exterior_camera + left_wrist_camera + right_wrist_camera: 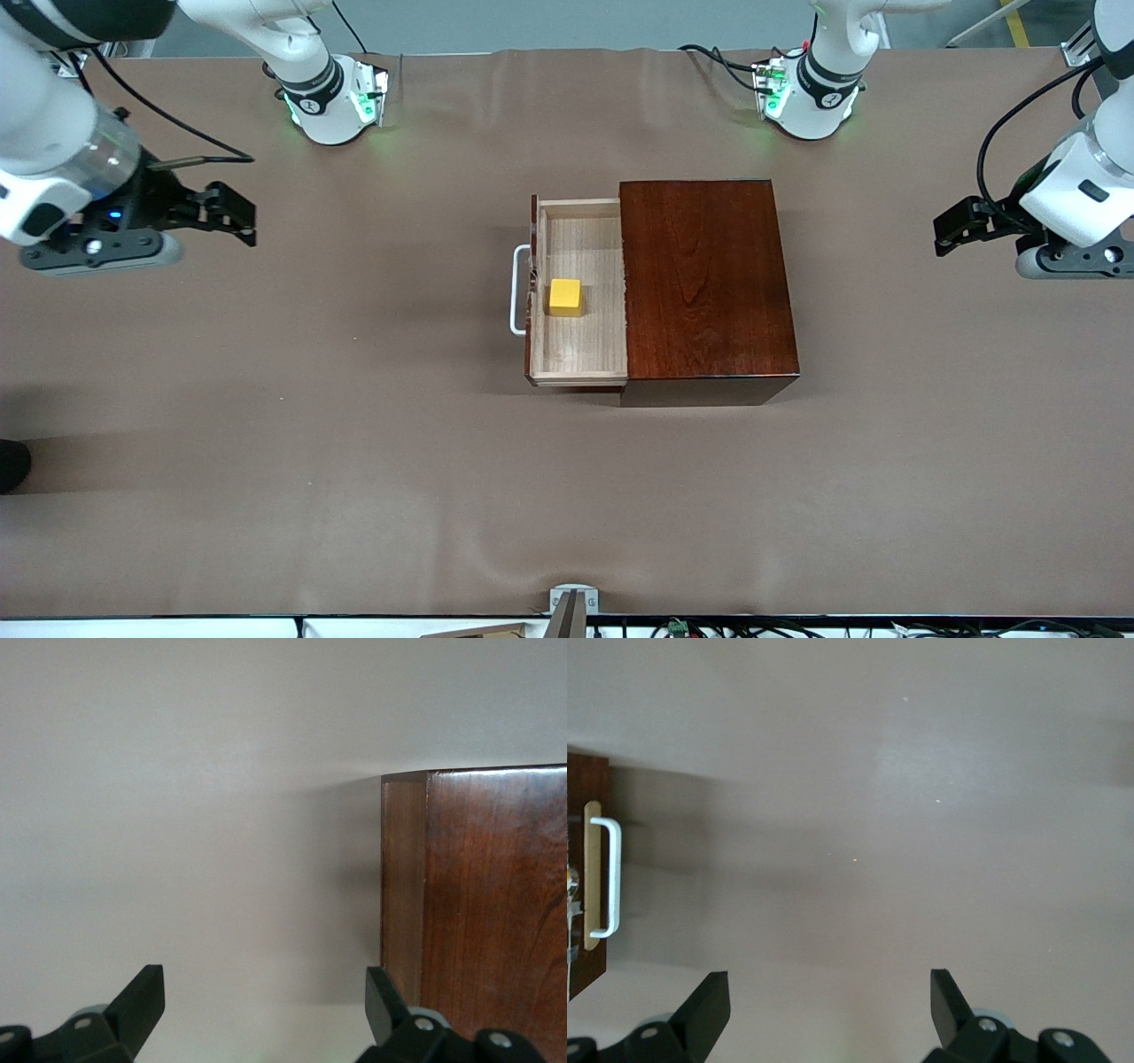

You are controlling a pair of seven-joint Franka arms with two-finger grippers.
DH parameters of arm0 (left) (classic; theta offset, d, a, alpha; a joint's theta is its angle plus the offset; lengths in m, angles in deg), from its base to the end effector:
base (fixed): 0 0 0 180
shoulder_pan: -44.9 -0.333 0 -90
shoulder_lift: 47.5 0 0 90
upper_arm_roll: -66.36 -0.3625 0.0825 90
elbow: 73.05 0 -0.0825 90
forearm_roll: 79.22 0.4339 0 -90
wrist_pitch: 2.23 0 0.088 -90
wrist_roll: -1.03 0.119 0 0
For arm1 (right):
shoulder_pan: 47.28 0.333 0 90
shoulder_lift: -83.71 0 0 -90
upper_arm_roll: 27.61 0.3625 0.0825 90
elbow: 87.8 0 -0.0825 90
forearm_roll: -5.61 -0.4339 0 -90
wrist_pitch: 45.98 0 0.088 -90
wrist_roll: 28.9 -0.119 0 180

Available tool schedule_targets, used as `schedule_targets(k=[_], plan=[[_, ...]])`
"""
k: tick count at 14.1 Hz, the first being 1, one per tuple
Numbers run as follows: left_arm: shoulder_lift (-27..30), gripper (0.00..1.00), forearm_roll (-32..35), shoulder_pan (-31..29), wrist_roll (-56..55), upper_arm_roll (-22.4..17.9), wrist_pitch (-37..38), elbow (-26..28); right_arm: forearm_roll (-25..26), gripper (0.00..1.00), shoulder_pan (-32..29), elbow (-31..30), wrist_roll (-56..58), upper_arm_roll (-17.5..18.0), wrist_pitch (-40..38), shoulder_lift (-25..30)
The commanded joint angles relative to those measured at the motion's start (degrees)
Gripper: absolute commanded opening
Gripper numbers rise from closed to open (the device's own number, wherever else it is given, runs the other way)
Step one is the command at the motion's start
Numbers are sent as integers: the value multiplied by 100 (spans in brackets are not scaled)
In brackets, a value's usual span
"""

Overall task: Open drawer, take yellow block, close drawer
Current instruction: 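Move the right gripper over the yellow cube in the drawer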

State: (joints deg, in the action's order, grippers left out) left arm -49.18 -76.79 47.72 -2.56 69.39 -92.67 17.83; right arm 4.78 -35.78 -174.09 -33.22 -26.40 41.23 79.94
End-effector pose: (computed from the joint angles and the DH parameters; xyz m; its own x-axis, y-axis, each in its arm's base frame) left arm 0.6111 -0.0571 0.6339 0.9986 -0.0398 -0.0343 -0.0413 -0.9982 -0.0430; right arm 0.6066 0.1382 0.6481 0.9879 0.1464 -0.0508 0.1459 -0.9892 -0.0121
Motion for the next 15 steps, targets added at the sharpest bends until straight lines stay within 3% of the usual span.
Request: schedule_targets(k=[1,7,10,15], plan=[[194,100,-102,-18,86,4,-123,202,66,100,316,86,-69,-15,-2,-176],[124,100,-111,-18,43,13,-149,166,127,100,1117,86,-51,-24,288,-947],[80,100,-111,-9,-1,13,-202,166,110,100,1231,95,-25,-15,288,-1195],[36,100,-102,-9,-10,13,-255,166,57,100,889,200,-103,-59,473,-1354]])
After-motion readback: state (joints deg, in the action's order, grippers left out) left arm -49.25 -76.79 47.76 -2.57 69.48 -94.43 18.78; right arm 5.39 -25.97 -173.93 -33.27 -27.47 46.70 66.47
